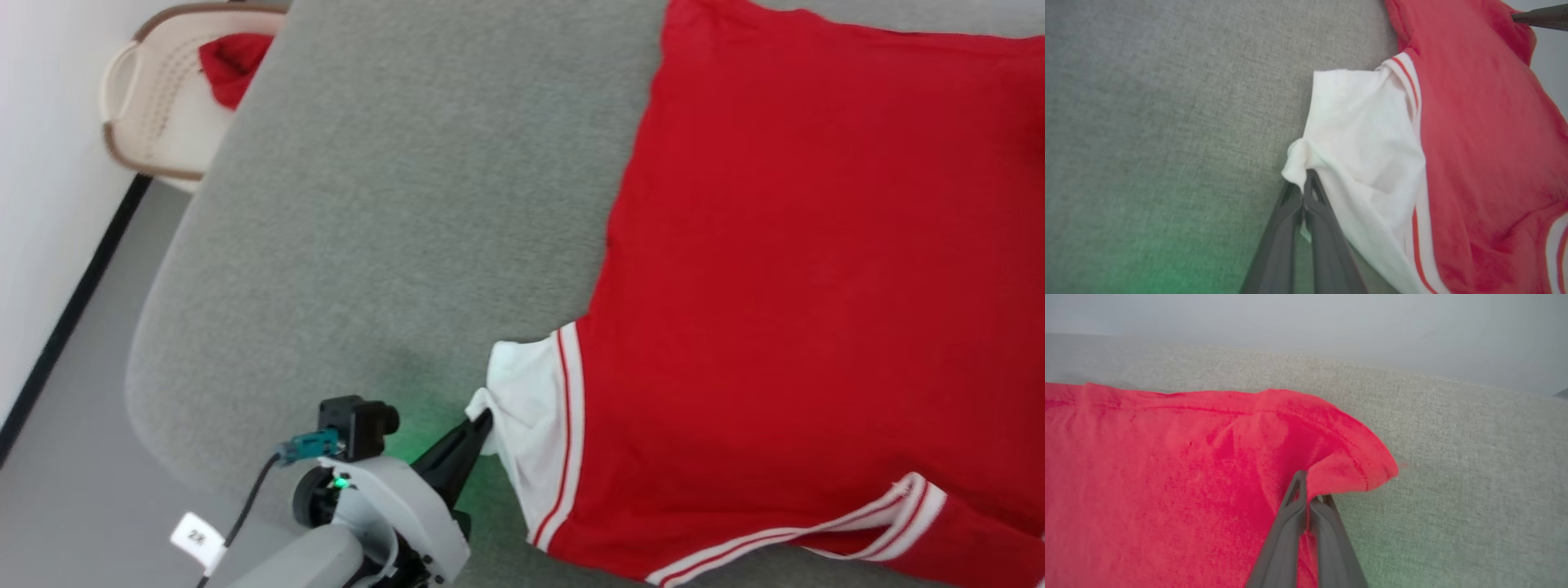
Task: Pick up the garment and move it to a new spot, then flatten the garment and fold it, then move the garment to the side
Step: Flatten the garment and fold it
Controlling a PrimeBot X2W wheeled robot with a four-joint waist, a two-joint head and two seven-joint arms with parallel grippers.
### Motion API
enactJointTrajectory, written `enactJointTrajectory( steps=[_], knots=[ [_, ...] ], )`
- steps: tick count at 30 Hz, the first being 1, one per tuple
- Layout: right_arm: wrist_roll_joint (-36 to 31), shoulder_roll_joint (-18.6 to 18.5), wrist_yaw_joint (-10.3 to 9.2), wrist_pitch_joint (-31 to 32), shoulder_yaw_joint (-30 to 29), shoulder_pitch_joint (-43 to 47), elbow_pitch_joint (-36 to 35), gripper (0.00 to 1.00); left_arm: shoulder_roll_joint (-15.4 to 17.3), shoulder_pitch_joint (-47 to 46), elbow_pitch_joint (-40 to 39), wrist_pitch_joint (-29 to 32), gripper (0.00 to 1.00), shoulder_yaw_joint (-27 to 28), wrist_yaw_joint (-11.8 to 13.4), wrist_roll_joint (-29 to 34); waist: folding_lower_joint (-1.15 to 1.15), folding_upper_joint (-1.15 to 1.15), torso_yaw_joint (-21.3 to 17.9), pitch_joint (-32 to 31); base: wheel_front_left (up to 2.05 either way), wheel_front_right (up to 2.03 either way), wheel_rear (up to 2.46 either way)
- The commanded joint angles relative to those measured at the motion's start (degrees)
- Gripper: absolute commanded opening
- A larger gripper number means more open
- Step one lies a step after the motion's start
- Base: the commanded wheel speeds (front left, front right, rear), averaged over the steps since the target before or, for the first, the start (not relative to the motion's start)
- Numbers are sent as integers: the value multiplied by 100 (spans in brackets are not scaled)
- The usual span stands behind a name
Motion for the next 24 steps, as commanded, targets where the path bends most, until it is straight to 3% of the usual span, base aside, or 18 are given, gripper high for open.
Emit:
enactJointTrajectory(
  steps=[1,6,12,19,24],
  knots=[
    [202,13,2,42,159,226,-226,0,60,93,4,2,0,27,82,-27,0,0,-320,-201,0,0,0],
    [869,-89,2,230,492,936,-1294,0,293,219,-157,3,0,114,219,-67,0,0,-700,-342,0,0,0],
    [1488,-219,2,485,389,2095,-2719,0,560,335,-425,31,0,198,422,-83,0,0,-1108,-448,0,0,0],
    [1769,17,2,872,-172,3589,-4326,0,867,416,-769,101,0,277,635,-95,0,0,-1486,-498,0,0,0],
    [1685,408,2,1145,-649,4648,-5232,0,1027,464,-986,136,0,318,756,-111,0,0,-1645,-528,0,0,0]
  ],
)
